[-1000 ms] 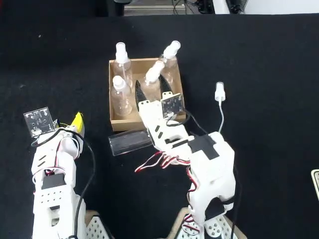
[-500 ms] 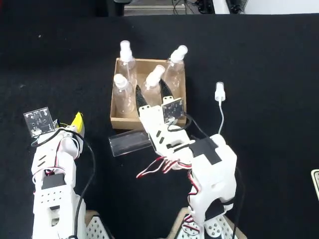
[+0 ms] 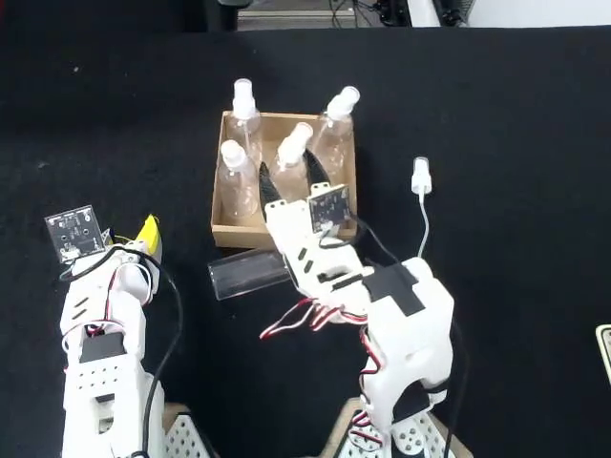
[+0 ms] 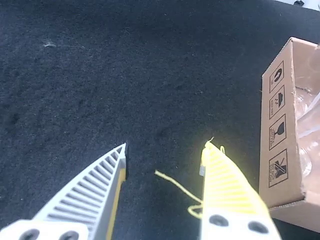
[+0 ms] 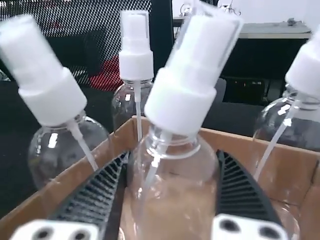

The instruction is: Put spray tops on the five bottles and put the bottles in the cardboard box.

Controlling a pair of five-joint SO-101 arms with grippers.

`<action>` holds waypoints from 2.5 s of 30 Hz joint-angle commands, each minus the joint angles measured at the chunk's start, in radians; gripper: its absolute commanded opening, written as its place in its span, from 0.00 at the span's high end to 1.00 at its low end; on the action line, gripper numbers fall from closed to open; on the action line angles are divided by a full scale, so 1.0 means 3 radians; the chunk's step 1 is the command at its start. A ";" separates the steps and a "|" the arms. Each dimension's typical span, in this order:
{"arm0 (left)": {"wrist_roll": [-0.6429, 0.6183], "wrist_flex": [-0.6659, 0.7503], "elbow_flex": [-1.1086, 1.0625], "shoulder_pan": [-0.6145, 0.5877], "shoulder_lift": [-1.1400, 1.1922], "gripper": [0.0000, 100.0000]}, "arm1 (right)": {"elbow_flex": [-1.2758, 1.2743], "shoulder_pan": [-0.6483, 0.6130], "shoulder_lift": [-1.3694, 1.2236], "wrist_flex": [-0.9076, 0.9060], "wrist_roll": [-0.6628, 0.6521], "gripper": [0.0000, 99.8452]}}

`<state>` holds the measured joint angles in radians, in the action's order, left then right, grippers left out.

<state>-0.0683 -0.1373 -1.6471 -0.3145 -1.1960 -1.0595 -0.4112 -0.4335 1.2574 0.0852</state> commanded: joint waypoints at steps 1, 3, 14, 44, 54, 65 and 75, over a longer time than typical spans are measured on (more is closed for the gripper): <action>0.0015 0.0066 0.0038 0.0023 -0.0046 0.78 | 0.0110 -0.0077 0.0151 -0.0128 0.0026 0.70; 0.0015 0.0066 0.0038 0.0023 -0.0046 0.78 | 0.0105 -0.0082 0.0151 -0.0133 0.0026 0.68; 0.0015 0.0066 0.0038 0.0023 -0.0046 0.78 | 0.0100 -0.0082 0.0161 -0.0128 0.0026 0.70; 0.0015 0.0072 0.0038 0.0023 -0.0046 0.78 | -0.0008 -0.0072 0.0657 -0.0153 0.0010 0.71; 0.0015 0.0072 0.0038 0.0028 -0.0046 0.78 | -0.0090 -0.0056 0.1148 -0.0527 0.0031 0.71; 0.0015 0.0072 0.0038 0.0023 -0.0046 0.78 | -0.0095 -0.0051 0.1537 -0.0767 0.0026 0.71; 0.0015 0.0072 0.0038 0.0028 -0.0046 0.78 | -0.0090 -0.0051 0.2396 -0.1529 0.0010 0.71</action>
<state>-0.0683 -0.1373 -1.6471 -0.3145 -1.1960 -1.0963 -0.4204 0.1680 0.8692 0.0852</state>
